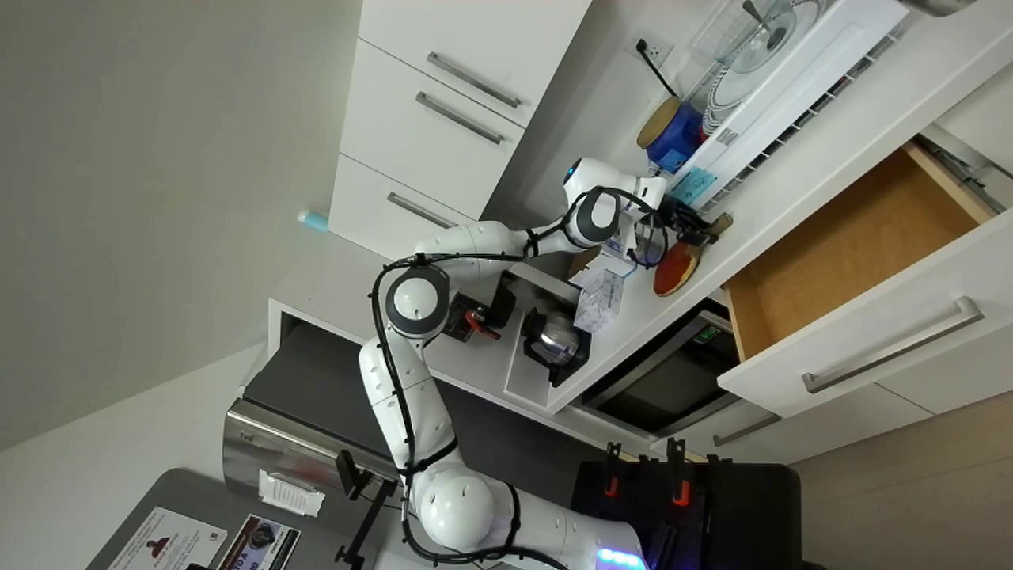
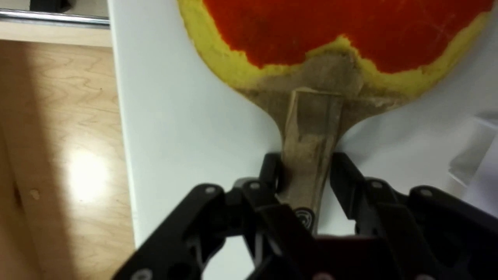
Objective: Put the paddle inside the open drawer then close the drawer
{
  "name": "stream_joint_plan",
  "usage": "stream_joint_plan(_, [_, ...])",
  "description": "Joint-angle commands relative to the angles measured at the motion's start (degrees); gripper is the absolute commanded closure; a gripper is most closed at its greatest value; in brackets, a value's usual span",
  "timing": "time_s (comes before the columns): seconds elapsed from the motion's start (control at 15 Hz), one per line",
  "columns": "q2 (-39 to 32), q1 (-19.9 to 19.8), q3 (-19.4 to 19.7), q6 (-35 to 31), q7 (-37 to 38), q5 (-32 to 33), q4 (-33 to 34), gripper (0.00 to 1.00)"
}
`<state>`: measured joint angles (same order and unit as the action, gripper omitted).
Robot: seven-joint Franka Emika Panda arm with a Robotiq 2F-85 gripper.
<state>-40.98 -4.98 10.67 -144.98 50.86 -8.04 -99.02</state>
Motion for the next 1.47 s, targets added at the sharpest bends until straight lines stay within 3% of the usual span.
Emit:
stream_joint_plan(0.0, [-0.99, 1.13, 1.2, 1.99, 0.89, -0.14, 1.82, 0.87])
stream_joint_plan(0.07, [-0.81, 1.21, 1.24, 2.35, 0.99, -0.05, 1.83, 0.94])
stream_joint_plan(0.33, [2.31, 0.13, 0.59, 4.62, -0.85, -0.79, 0.04, 0.93])
stream_joint_plan(0.67, [5.44, -3.32, -0.57, 12.37, -5.13, -3.07, 0.14, 0.93])
stream_joint_plan(0.93, [6.97, -3.72, 1.11, 16.51, -4.8, -2.74, 0.67, 0.93])
stream_joint_plan(1.4, [8.95, -4.75, 4.63, 14.44, -5.7, -0.79, -2.55, 0.93])
